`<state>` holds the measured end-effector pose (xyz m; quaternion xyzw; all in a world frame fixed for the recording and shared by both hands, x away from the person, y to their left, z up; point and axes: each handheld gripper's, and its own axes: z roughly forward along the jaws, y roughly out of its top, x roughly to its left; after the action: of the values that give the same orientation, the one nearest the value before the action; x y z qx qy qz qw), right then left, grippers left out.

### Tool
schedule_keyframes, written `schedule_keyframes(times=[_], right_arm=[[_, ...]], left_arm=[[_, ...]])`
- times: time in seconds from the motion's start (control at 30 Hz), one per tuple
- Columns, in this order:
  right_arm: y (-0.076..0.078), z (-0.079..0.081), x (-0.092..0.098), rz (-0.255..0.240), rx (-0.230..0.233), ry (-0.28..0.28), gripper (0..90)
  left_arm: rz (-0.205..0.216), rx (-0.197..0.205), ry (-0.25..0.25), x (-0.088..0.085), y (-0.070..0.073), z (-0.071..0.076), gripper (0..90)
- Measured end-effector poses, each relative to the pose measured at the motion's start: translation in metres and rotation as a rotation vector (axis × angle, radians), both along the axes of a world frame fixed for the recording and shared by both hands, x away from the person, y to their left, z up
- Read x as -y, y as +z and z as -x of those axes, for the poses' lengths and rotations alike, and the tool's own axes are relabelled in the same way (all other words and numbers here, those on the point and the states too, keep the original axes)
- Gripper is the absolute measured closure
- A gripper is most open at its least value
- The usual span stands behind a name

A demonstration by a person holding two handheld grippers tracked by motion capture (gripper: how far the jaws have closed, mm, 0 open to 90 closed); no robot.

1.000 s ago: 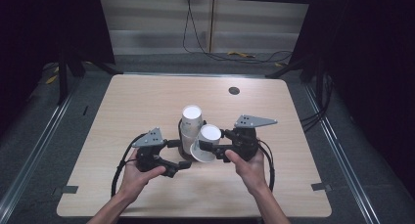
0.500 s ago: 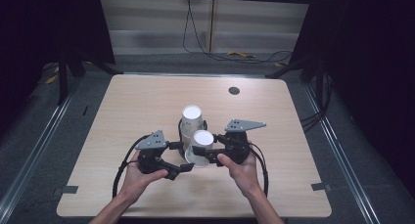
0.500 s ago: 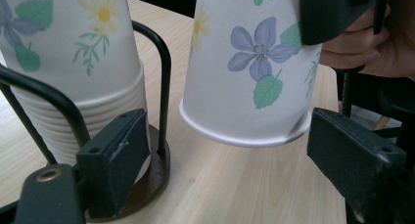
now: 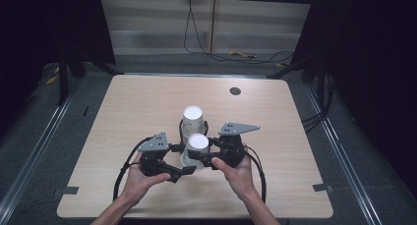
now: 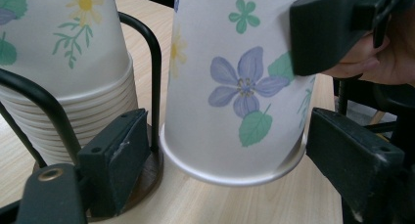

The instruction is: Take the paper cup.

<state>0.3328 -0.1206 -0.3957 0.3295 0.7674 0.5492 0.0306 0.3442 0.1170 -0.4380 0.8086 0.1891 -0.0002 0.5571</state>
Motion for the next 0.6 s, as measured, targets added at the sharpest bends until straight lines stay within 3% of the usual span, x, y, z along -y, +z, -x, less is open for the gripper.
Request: schedule_keyframes(times=[0.17, 0.6], right_arm=[[-0.0035, -0.0001, -0.0008, 0.004, -0.008, -0.002, 34.9], [-0.0064, 0.0030, -0.0082, -0.005, -0.002, 0.022, 34.9]], left_arm=[[-0.003, 0.012, -0.009, 0.0032, -0.0010, 0.0000, 21.4], [0.009, 0.004, -0.025, 0.0055, -0.0048, -0.0002, 20.2]])
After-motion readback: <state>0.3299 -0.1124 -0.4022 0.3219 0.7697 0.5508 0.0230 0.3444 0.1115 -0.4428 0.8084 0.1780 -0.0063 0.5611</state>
